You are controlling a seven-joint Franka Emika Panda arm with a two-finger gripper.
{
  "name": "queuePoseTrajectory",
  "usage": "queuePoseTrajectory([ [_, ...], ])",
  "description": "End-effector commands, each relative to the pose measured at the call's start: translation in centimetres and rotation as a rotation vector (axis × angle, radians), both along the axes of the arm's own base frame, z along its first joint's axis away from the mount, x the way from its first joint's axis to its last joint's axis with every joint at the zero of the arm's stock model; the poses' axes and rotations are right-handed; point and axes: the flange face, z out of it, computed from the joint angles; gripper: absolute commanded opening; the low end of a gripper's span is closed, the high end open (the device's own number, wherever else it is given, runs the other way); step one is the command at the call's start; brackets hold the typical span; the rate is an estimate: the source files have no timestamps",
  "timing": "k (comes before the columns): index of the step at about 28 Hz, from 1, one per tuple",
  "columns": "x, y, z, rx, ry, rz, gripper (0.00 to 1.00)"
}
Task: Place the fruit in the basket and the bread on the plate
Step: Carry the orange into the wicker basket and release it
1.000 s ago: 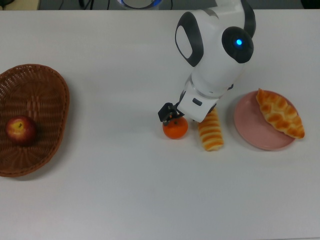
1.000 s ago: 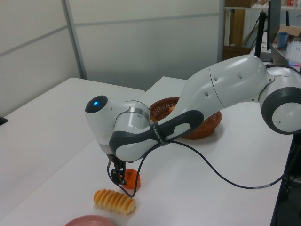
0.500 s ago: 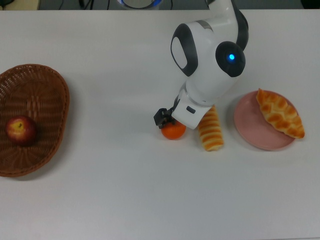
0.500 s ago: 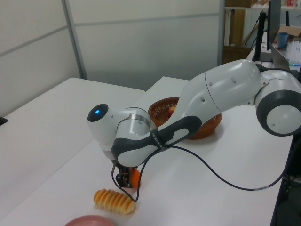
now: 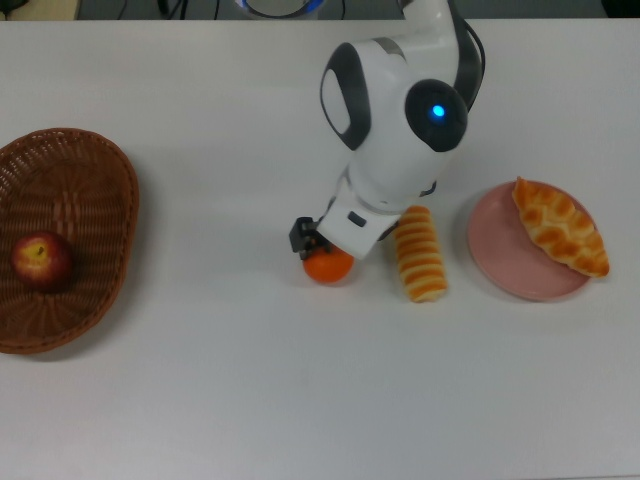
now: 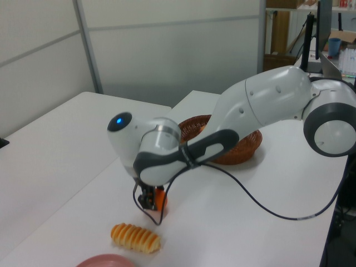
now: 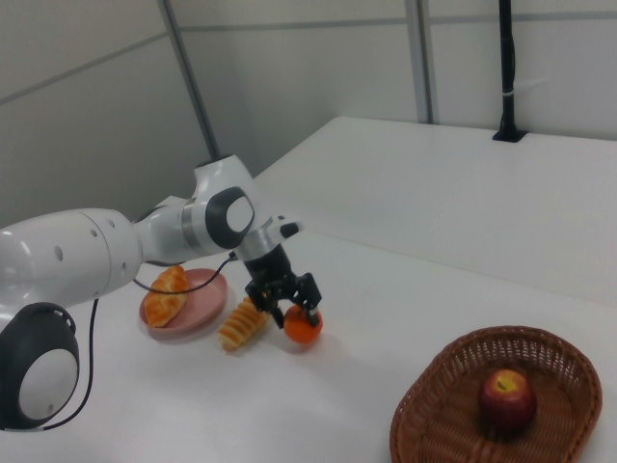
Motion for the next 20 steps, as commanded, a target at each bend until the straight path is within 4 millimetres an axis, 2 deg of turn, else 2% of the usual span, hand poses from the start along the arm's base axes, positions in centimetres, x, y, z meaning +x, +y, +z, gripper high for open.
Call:
queuePoseTrajectory([
  [1,1.0,-6.1,5.7,0.069,-0.065,-0.105,0.00],
  [6,1.4,-12.1,8.0,0.076,-0.098,-0.196,0.00],
  [7,1.4,-14.7,8.2,0.073,-0.102,-0.230,0.00],
  [12,1.1,-23.6,8.3,0.075,-0.106,-0.356,0.00],
  [13,0.7,-26.4,8.0,0.083,-0.100,-0.394,0.00],
  [16,0.2,-29.4,7.4,0.094,-0.087,-0.428,0.00],
  [20,-1.0,-32.7,5.4,0.067,-0.049,-0.472,0.00],
])
